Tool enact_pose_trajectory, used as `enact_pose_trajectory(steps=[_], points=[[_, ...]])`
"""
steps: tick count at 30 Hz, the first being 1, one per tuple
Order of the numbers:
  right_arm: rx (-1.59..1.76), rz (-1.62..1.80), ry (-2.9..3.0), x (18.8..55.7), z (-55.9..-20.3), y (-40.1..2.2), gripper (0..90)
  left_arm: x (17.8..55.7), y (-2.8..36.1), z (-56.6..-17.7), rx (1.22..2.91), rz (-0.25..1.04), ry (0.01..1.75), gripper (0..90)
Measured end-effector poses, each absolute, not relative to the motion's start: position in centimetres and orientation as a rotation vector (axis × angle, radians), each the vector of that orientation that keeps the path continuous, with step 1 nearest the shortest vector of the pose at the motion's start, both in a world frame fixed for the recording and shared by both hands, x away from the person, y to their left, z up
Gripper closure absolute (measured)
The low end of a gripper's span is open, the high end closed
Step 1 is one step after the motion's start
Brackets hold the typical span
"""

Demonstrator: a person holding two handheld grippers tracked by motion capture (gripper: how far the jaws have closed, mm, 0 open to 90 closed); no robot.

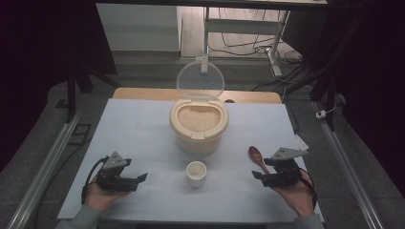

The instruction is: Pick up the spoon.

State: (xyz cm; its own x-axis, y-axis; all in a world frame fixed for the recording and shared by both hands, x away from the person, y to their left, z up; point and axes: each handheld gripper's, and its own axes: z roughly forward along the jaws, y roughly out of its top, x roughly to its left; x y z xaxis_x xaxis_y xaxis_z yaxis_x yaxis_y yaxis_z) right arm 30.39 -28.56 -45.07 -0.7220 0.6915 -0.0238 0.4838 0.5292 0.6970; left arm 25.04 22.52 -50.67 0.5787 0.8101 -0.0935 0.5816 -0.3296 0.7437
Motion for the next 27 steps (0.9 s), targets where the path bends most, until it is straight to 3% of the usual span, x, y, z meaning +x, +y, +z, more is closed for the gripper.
enact_pose_trajectory(steps=[11, 27], points=[[1.123, 0.866, 2.456, 31.6, -43.2, -28.8, 34.3, 25.1, 22.5, -50.8, 2.054, 0.380, 1.106, 15.1], [1.327, 0.550, 2.562, 33.2, -46.5, -30.6, 42.2, 25.1, 22.1, -51.1, 2.081, 0.378, 1.098, 14.7]])
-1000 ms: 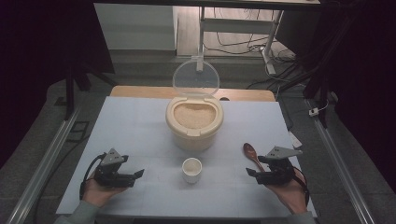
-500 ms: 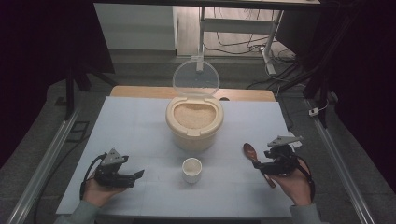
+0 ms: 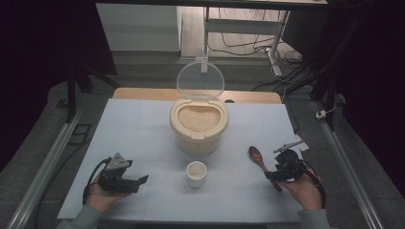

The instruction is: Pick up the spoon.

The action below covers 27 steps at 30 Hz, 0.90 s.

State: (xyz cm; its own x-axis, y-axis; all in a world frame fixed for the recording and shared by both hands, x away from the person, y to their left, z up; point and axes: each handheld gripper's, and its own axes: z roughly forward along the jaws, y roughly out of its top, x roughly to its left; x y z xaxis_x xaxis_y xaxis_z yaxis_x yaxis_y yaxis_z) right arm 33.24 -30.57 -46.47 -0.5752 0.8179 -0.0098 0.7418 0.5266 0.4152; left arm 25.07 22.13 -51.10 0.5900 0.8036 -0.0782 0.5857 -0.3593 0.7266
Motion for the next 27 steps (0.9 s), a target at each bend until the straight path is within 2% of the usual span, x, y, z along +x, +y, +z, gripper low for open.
enact_pose_trajectory(steps=[9, 18, 23, 24, 27], points=[[1.354, 0.471, 2.600, 33.9, -48.1, -30.5, 49.7, 25.1, 22.1, -51.3, 2.094, 0.374, 1.098, 14.5], [1.338, 0.425, 2.616, 34.3, -48.8, -30.0, 61.5, 25.1, 22.1, -51.4, 2.098, 0.368, 1.097, 14.6], [1.334, 0.403, 2.610, 34.4, -48.9, -29.9, 70.4, 25.1, 22.1, -51.4, 2.102, 0.372, 1.098, 14.6], [1.324, 0.397, 2.611, 34.4, -49.0, -29.7, 75.4, 25.1, 22.1, -51.4, 2.103, 0.373, 1.098, 14.6], [1.326, 0.386, 2.612, 34.5, -49.0, -29.5, 77.0, 25.2, 22.2, -51.4, 2.098, 0.372, 1.099, 14.6]])
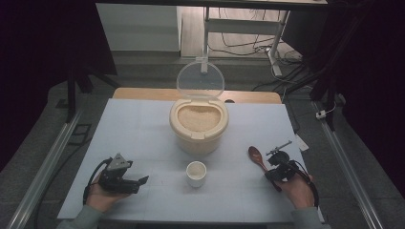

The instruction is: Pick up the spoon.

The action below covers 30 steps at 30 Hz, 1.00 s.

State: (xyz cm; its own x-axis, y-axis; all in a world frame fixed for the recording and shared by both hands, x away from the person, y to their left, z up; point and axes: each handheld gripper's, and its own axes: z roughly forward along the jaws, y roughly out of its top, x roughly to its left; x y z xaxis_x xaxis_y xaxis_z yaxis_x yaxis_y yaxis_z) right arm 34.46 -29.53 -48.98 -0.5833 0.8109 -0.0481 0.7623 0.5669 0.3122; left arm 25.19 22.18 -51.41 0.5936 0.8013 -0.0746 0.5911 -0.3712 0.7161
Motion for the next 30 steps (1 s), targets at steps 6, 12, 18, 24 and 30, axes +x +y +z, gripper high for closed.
enact_pose_trajectory(steps=[6, 12, 18, 24, 30], points=[[1.332, 0.368, 2.612, 34.6, -49.0, -29.3, 79.2, 25.2, 22.3, -51.4, 2.097, 0.376, 1.102, 14.6], [1.300, 0.398, 2.615, 34.4, -48.5, -29.5, 79.4, 25.2, 22.4, -51.4, 2.099, 0.377, 1.103, 14.6], [1.301, 0.511, 2.596, 34.2, -47.6, -30.1, 79.4, 25.2, 22.4, -51.4, 2.094, 0.380, 1.106, 14.6], [1.300, 0.631, 2.599, 33.9, -46.8, -30.8, 79.5, 25.2, 22.4, -51.4, 2.098, 0.382, 1.107, 14.6], [1.265, 0.727, 2.598, 33.5, -45.8, -31.0, 79.5, 25.2, 22.4, -51.5, 2.104, 0.384, 1.107, 14.5]])
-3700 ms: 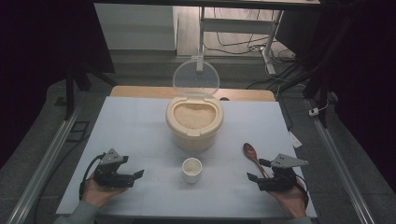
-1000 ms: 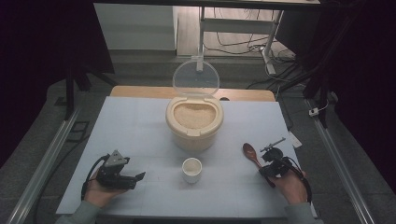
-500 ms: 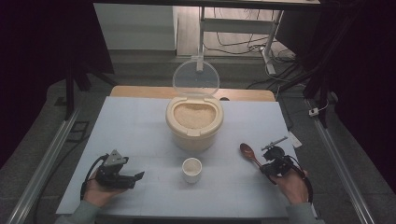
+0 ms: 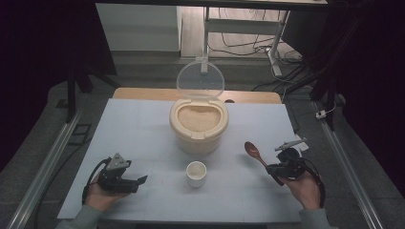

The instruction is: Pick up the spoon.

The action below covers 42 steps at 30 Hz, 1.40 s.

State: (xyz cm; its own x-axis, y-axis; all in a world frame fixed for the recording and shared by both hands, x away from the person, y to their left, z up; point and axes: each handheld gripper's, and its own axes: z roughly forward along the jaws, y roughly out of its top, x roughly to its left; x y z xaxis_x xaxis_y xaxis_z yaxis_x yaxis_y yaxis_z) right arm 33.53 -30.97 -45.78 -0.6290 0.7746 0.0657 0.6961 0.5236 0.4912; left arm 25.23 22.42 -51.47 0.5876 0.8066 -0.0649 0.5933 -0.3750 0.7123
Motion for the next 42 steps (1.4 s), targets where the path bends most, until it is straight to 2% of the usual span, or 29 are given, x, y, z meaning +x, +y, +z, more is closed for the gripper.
enact_pose_trajectory(steps=[23, 33, 42], points=[[1.038, 1.075, 2.686, 31.3, -41.8, -29.2, 79.5, 25.2, 22.4, -51.5, 2.110, 0.385, 1.108, 14.5], [0.778, 1.130, 2.789, 29.7, -40.5, -25.8, 79.4, 25.3, 22.5, -51.5, 2.108, 0.384, 1.109, 14.5], [0.656, 1.111, 2.858, 30.0, -41.3, -22.8, 79.4, 25.3, 22.5, -51.5, 2.112, 0.380, 1.108, 14.5]])
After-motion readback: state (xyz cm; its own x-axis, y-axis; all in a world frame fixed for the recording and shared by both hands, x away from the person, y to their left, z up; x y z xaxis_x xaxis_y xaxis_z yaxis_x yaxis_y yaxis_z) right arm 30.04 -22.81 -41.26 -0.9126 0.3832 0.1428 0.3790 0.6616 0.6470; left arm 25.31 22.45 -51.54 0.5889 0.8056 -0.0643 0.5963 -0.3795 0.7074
